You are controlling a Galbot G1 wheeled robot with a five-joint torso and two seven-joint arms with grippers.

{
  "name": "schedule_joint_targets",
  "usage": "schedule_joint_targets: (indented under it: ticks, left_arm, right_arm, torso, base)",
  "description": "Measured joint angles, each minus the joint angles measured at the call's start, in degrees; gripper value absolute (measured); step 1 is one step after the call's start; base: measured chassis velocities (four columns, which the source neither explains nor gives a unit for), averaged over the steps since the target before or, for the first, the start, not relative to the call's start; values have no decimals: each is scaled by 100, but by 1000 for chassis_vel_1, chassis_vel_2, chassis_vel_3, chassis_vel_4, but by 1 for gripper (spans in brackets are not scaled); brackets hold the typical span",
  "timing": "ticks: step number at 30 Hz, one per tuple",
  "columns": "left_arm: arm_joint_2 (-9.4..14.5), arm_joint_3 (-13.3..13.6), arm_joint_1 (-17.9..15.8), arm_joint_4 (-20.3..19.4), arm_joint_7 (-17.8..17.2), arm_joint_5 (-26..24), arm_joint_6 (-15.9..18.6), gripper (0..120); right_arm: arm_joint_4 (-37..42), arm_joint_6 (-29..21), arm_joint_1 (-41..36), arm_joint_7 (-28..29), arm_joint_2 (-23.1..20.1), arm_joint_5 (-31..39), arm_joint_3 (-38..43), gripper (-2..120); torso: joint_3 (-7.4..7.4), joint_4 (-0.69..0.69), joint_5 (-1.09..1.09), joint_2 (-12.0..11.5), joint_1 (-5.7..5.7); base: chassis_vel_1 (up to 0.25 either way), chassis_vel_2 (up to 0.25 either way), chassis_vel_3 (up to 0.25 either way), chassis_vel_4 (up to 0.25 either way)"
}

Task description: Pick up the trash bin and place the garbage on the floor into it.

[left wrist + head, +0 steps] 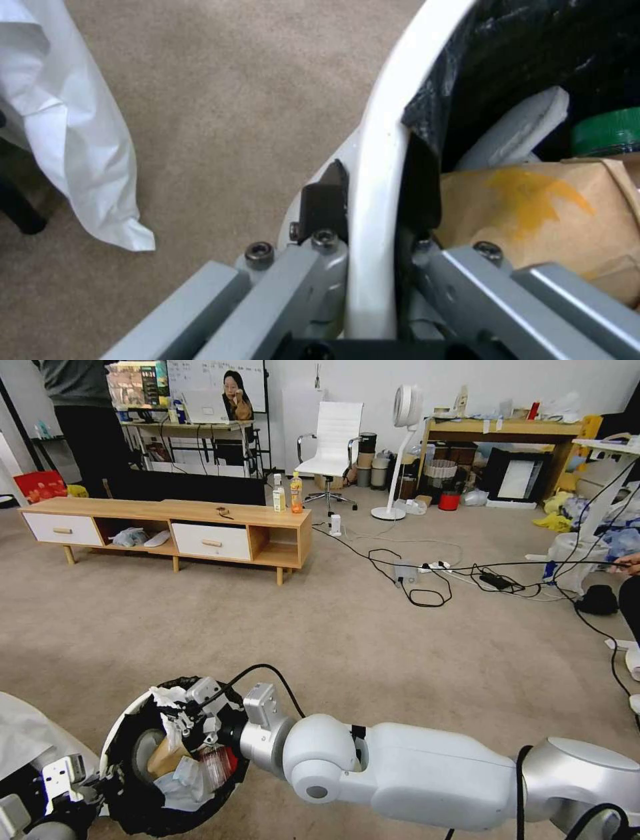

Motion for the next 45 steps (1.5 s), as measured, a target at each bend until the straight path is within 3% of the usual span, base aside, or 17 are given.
schedule_joint_targets:
  ticks: [24,29,35,39,42,45]
  left_arm:
    - [9,35,-57,85,5,20,0,1]
    - [11,37,-61,96,5,21,0,1]
    - [22,34,-65,127,5,21,0,1]
    - [23,34,-68,135,5,22,0,1]
    - [17,38,-69,138,7,29,0,1]
    - [14,38,-70,145,7,33,0,1]
  right_arm:
    - [-144,-87,-427,296,-55,-187,-186,2]
    - [-152,-85,-490,313,-93,-222,-179,17]
    - [-83,-85,-509,314,-183,-248,-117,46]
    - [-48,-90,-509,316,-201,-247,-94,55]
    - [73,-102,-496,322,-243,-235,-28,73]
    - [144,-119,-483,336,-275,-202,-2,80]
  torso:
    - [0,0,0,0,0]
    - [0,0,0,0,0]
    - [0,0,0,0,0]
    - [0,0,0,0,0]
    - [0,0,0,0,0]
    - [0,0,0,0,0]
  base:
    - [0,0,0,0]
    - [0,0,0,0]
    - [0,0,0,0]
    - [0,0,0,0]
    - [0,0,0,0]
    - [0,0,0,0]
